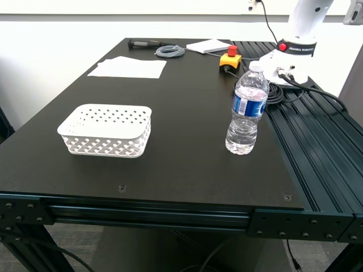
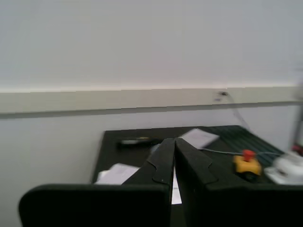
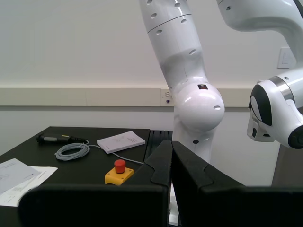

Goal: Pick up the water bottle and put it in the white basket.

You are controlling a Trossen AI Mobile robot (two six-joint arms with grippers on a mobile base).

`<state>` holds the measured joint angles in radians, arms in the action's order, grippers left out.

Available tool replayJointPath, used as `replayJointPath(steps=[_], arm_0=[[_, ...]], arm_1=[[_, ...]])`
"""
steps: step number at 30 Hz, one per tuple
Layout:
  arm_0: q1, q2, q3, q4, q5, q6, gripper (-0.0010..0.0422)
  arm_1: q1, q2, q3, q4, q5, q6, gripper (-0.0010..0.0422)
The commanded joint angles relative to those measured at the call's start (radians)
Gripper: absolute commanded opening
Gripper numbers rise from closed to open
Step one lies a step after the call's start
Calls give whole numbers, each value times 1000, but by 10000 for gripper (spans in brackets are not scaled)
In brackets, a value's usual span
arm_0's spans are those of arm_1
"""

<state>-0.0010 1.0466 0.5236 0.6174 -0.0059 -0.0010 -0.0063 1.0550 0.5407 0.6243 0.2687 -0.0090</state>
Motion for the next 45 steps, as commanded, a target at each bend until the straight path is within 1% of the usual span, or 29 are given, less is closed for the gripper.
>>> replayJointPath(steps=[1, 4, 6, 8, 10, 12, 14, 16, 17, 19, 20, 24, 25, 31, 34, 36, 38, 40, 43, 45], arm_0=[[1, 0, 1, 3, 0, 0, 1], [1, 0, 1, 3, 0, 0, 1], [1, 0, 1, 3, 0, 0, 1], [1, 0, 1, 1, 0, 0, 1], [1, 0, 1, 3, 0, 0, 1], [1, 0, 1, -2, 0, 0, 1], [1, 0, 1, 1, 0, 0, 1], [1, 0, 1, -1, 0, 0, 1], [1, 0, 1, 0, 0, 0, 1], [1, 0, 1, -2, 0, 0, 1], [1, 0, 1, 0, 0, 0, 1], [1, 0, 1, 0, 0, 0, 1], [1, 0, 1, -1, 0, 0, 1], [1, 0, 1, 0, 0, 0, 1], [1, 0, 1, 0, 0, 0, 1], [1, 0, 1, 0, 0, 0, 1], [1, 0, 1, -1, 0, 0, 1], [1, 0, 1, -2, 0, 0, 1], [1, 0, 1, -2, 0, 0, 1], [1, 0, 1, -2, 0, 0, 1]], arm_1=[[-51, 14, 46, -14, 201, 126, 0], [-180, 21, 102, -116, 188, 335, 0], [-298, 44, 149, -235, 165, 541, 0], [-440, 82, 193, -361, 90, 797, 0], [-569, 156, 224, -422, -3, 1014, 0], [-672, 234, 242, -428, -86, 1170, 0], [-739, 319, 270, -428, -169, 1273, 0], [-790, 398, 307, -428, -250, 1292, 0], [-804, 433, 327, -428, -271, 1292, 0], [-830, 488, 360, -429, -286, 1293, 0], [-845, 510, 374, -429, -286, 1303, 0], [-909, 580, 404, -428, -282, 1436, 0], [-923, 596, 409, -429, -280, 1436, 0], [-993, 676, 434, -428, -269, 1336, 0], [-1006, 696, 447, -428, -254, 1329, 1], [-1008, 709, 459, -430, -256, 1329, 11], [-1009, 723, 461, -431, -253, 1328, 40], [-1010, 737, 462, -438, -244, 1319, 85], [-1010, 771, 464, -435, -232, 1261, 182], [-1010, 795, 476, -427, -230, 1201, 259]])
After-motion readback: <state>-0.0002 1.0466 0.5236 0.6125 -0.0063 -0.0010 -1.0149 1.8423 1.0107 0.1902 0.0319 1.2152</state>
